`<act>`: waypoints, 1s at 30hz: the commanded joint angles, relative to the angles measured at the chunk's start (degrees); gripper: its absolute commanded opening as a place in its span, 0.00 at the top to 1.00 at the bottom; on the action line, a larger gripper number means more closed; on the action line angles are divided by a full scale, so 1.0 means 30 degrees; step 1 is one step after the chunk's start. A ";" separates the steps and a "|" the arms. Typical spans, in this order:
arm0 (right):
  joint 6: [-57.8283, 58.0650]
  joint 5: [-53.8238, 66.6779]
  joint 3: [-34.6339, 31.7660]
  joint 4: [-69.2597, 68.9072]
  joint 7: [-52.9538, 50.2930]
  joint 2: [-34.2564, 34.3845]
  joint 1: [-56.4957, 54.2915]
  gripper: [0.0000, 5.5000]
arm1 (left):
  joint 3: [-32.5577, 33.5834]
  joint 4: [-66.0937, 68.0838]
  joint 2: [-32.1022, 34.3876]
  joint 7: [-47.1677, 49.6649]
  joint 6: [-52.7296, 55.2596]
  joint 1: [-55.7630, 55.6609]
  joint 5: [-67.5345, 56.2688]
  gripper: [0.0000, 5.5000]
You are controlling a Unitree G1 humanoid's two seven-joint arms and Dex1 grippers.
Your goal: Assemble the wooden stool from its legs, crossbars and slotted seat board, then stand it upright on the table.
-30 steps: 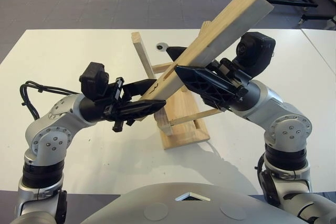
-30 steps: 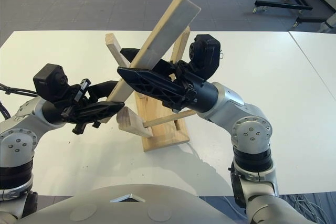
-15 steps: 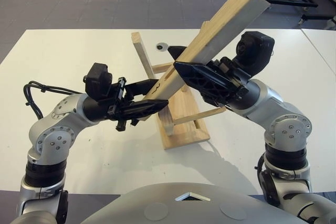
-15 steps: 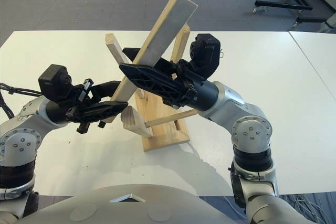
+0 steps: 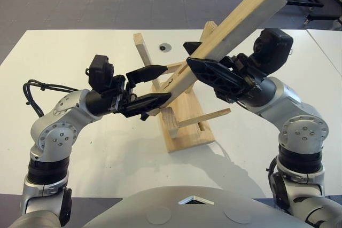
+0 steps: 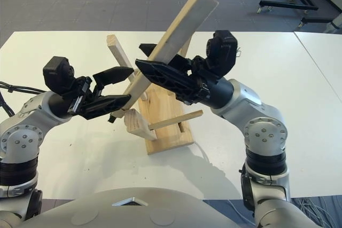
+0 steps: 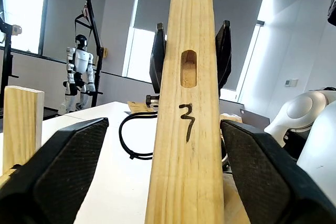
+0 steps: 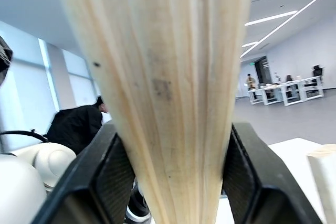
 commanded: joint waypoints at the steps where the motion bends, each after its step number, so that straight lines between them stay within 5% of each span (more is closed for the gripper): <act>1: -0.0095 0.0031 -0.1351 -0.0073 0.0454 -0.1036 -0.0298 0.62 | 0.0385 -0.0126 0.0090 0.0520 0.0201 0.0116 -0.0028 0.29; 15: -0.1870 -0.5110 -0.5273 0.3943 0.4597 -0.4637 0.2073 0.62 | 0.1124 0.0318 0.0254 0.0789 0.0406 0.0305 -0.0200 0.29; 21: -0.3962 -0.8018 -0.5888 0.6270 0.6648 -0.3855 0.4928 0.62 | 0.1462 0.0357 0.0543 0.0532 0.0755 0.0113 -0.0585 0.29; 30: -0.3821 -0.8631 -0.3520 0.3249 0.5936 -0.1475 0.7195 0.62 | 0.1544 0.1199 0.0951 0.0073 0.1023 -0.0280 -0.0334 0.29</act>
